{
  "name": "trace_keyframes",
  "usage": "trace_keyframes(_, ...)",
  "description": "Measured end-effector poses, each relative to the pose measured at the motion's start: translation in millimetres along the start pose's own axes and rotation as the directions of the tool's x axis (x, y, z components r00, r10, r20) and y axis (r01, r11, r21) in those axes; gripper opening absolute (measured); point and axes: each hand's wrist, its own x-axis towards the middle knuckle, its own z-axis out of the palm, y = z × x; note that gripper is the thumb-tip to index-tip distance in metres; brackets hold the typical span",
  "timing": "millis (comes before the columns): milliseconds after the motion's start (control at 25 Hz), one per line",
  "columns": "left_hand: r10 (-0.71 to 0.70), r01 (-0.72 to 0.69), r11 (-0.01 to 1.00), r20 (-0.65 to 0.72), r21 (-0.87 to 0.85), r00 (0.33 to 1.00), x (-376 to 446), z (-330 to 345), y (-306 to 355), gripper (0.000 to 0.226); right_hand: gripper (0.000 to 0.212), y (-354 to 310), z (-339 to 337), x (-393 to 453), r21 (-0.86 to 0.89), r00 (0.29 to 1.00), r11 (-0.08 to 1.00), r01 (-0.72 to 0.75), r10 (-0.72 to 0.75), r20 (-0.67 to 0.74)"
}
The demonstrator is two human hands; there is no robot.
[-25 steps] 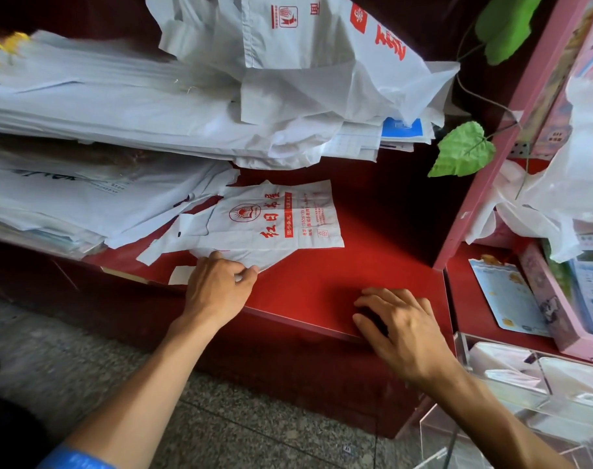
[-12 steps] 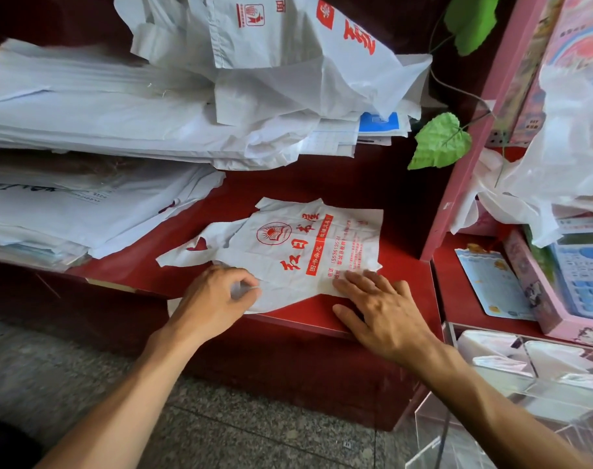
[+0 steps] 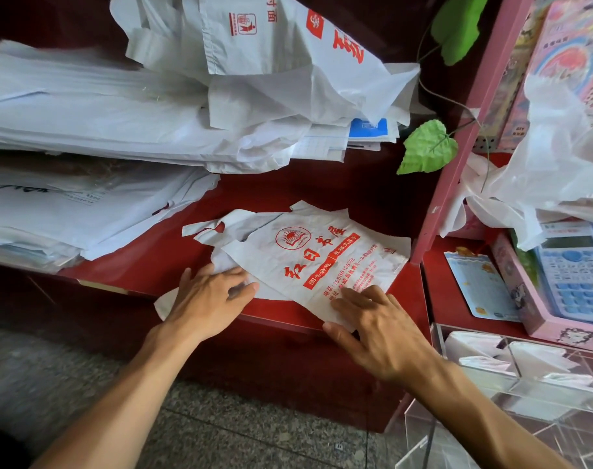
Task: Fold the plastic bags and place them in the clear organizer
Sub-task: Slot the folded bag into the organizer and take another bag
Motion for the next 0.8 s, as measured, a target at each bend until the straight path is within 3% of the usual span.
trace_keyframes(40,0.005,-0.007,0.999,0.028,0.045,1.0,-1,-1,2,0.077,0.072,-1,1,-2,-0.007,1.0,1.0,0.003,-0.003,0.017)
trace_keyframes(120,-0.003,-0.003,0.993,0.052,0.114,0.999,-1,1,5,0.069,0.073,-4,1,-5,-0.002,1.0,1.0,0.015,-0.015,0.02)
trace_keyframes(200,-0.046,0.038,0.992,0.065,0.118,0.997,1,5,6,0.062,0.071,-7,-1,-7,0.019,0.999,0.999,0.034,-0.034,0.029)
trace_keyframes(320,-0.121,0.11,0.986,0.094,0.122,0.988,3,13,2,0.068,0.069,-15,2,-12,0.048,0.994,0.997,0.068,-0.072,0.079)
trace_keyframes(520,-0.163,0.149,0.978,0.088,0.146,0.983,8,19,-3,0.076,0.062,-27,5,-20,-0.01,0.984,0.984,0.177,-0.177,0.024)
trace_keyframes(640,-0.208,0.195,0.971,0.079,0.141,0.975,12,21,-3,0.085,0.055,-29,-1,-19,0.188,0.966,0.953,0.239,-0.253,0.054)
trace_keyframes(680,-0.226,0.214,0.967,0.084,0.137,0.97,11,20,-4,0.086,0.051,-28,-1,-19,0.243,0.972,0.946,0.217,-0.232,0.034)
trace_keyframes(800,-0.254,0.248,0.951,0.006,0.186,0.967,9,21,-5,0.078,0.049,-19,1,-18,0.141,0.995,0.989,0.044,-0.032,-0.09)
